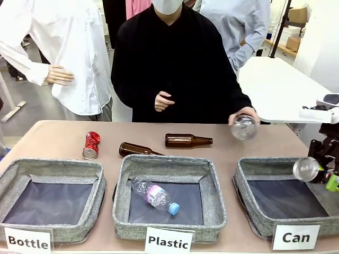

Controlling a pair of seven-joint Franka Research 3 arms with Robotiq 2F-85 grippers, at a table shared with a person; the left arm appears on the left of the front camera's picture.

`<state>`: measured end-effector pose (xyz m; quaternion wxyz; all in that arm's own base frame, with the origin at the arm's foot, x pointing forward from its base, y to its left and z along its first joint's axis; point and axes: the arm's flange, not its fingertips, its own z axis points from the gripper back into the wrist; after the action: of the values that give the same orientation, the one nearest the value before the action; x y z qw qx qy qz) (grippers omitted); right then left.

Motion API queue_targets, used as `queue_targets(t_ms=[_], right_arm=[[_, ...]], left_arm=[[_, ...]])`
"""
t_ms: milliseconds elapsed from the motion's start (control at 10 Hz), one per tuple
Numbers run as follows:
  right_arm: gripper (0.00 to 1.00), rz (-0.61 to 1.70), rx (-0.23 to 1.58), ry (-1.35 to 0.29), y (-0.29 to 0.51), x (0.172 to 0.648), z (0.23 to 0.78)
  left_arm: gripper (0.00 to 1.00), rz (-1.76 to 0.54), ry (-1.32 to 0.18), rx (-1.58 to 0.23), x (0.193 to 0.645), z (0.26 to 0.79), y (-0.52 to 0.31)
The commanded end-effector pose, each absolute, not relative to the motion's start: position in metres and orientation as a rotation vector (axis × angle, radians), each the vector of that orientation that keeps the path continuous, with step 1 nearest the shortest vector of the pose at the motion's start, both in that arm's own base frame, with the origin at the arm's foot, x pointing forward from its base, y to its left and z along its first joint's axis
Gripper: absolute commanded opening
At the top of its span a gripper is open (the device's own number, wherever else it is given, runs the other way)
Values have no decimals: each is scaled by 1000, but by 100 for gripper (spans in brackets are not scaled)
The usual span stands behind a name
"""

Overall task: Sort the can waste into the basket.
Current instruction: Pick up the can waste from the table and place it in the right Fabric basket.

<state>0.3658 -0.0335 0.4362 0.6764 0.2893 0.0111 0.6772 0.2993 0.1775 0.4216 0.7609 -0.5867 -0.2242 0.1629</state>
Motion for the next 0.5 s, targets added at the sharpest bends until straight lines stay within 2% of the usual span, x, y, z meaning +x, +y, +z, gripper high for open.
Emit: queue_targets(t_ms=[0, 100, 200, 400], right_arm=[[91, 1495, 666, -40, -35, 378, 439], [100, 1479, 663, -60, -37, 380, 440], [100, 1452, 666, -83, -38, 383, 441], [100, 1303, 806, -294, -42, 386, 448]], left_arm=[[100, 330, -499, -1279, 298, 421, 178], [100, 330, -499, -1279, 298, 421, 178], [100, 330, -499, -1279, 298, 421, 178], [100, 330, -499, -1279, 298, 421, 178]])
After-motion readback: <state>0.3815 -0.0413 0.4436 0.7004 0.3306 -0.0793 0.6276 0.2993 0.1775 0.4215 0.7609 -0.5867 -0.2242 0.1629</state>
